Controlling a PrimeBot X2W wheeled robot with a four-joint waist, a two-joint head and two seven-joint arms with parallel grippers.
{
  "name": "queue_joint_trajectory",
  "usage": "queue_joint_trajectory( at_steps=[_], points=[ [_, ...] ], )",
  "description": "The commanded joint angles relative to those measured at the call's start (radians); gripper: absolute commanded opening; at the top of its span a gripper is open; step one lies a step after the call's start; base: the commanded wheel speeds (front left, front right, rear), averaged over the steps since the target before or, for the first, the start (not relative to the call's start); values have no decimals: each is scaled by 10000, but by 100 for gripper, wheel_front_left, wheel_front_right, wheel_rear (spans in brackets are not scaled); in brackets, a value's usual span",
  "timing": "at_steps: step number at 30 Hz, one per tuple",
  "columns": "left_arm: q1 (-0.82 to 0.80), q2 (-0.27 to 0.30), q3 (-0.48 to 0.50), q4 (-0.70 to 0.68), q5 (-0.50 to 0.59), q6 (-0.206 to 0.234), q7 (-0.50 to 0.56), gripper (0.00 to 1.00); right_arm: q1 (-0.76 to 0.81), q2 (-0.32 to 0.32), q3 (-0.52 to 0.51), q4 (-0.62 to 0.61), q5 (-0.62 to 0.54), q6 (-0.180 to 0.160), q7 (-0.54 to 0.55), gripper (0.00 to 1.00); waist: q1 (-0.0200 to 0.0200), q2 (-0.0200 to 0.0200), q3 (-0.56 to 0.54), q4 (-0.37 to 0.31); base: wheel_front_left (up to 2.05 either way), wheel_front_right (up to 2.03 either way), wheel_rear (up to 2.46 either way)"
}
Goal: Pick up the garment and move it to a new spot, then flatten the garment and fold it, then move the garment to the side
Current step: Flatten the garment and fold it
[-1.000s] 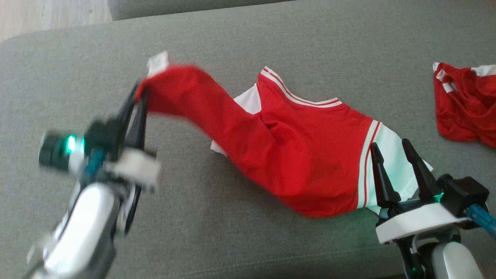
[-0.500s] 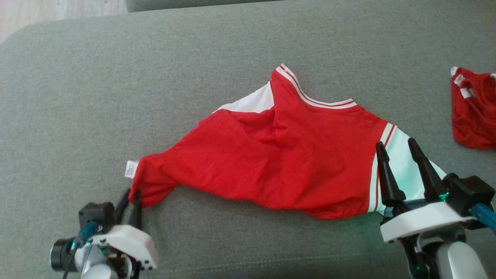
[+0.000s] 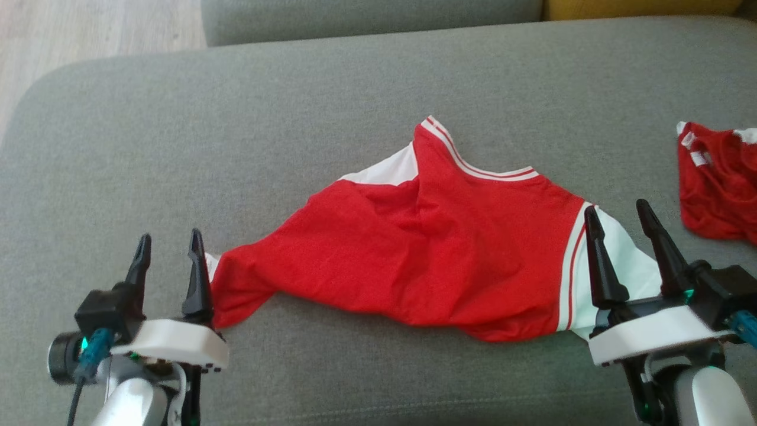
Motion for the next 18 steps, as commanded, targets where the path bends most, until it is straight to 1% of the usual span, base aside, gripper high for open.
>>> queue_joint_trajectory(
  at_steps=[1,4,9,18],
  points=[
    [-339,132,490,-543,239,139,-111,100,-114,-180,180,-403,-65,35,5,100,0,-1,-112,-33,0,0,0],
    [-75,137,475,-996,568,340,-121,100,-8,-217,229,-448,-95,35,48,100,0,-1,-209,-81,0,0,0],
    [274,154,401,-1383,862,489,-126,100,127,-225,272,-481,-101,35,103,100,0,-1,-284,-101,0,0,0],
    [364,143,236,-1503,987,510,-128,100,111,-243,314,-491,-34,35,154,100,0,-1,-238,-51,0,0,0]
  ],
)
